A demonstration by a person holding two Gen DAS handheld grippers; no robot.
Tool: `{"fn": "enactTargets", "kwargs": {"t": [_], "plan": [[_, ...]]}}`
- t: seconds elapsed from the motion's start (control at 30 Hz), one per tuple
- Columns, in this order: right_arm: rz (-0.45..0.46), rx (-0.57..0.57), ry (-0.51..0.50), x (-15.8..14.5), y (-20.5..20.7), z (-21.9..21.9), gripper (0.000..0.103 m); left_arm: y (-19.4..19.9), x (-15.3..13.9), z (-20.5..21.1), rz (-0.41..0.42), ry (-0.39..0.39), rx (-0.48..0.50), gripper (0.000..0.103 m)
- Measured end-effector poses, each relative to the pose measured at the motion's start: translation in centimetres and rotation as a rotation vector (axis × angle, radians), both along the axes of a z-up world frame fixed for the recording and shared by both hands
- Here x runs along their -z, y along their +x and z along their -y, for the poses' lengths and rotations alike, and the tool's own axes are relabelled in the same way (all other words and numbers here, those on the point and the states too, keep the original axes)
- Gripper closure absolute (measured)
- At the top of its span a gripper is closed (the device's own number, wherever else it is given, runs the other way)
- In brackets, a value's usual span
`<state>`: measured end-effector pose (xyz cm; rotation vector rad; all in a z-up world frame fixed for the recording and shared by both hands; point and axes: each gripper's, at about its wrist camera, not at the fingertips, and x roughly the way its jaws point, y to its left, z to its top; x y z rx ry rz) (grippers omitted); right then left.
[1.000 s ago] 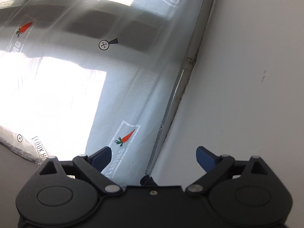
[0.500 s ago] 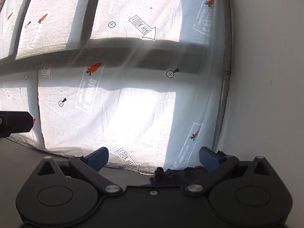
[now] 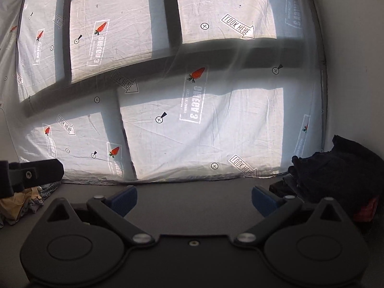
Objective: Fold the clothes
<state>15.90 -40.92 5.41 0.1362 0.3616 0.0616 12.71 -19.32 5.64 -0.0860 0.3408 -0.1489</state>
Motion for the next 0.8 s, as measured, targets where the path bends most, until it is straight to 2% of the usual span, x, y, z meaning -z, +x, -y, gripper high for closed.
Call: {"fn": "enactTargets", "kwargs": {"t": [0.07, 0.2, 0.4, 0.57, 0.67, 0.8], "plan": [[-0.015, 0.004, 0.002, 0.3, -1.6, -3.7, 0.000, -1.5, 0.0, -3.6, -0.033, 0.012, -0.005, 0.000], [-0.023, -0.016, -0.034, 0.4, -5.2, -10.4, 0.000, -4.6, 0.1, -10.1, -0.084, -0.033, -0.040, 0.000], [-0.091, -0.018, -0.067, 1.0, -10.8, -17.7, 0.000, -8.0, 1.5, -16.8, -0.167, 0.002, -0.081, 0.000], [-0.219, -0.005, -0.059, 2.7, -13.9, -20.6, 0.000, -10.5, 2.9, -19.6, -0.243, 0.062, -0.104, 0.000], [-0.301, 0.009, -0.047, 3.8, -15.1, -21.5, 0.000, -11.9, 4.0, -20.7, -0.289, 0.071, -0.090, 0.000], [-0.340, 0.013, -0.067, 4.8, -16.3, -22.7, 0.000, -13.0, 5.2, -21.7, -0.330, 0.080, -0.079, 0.000]]}}
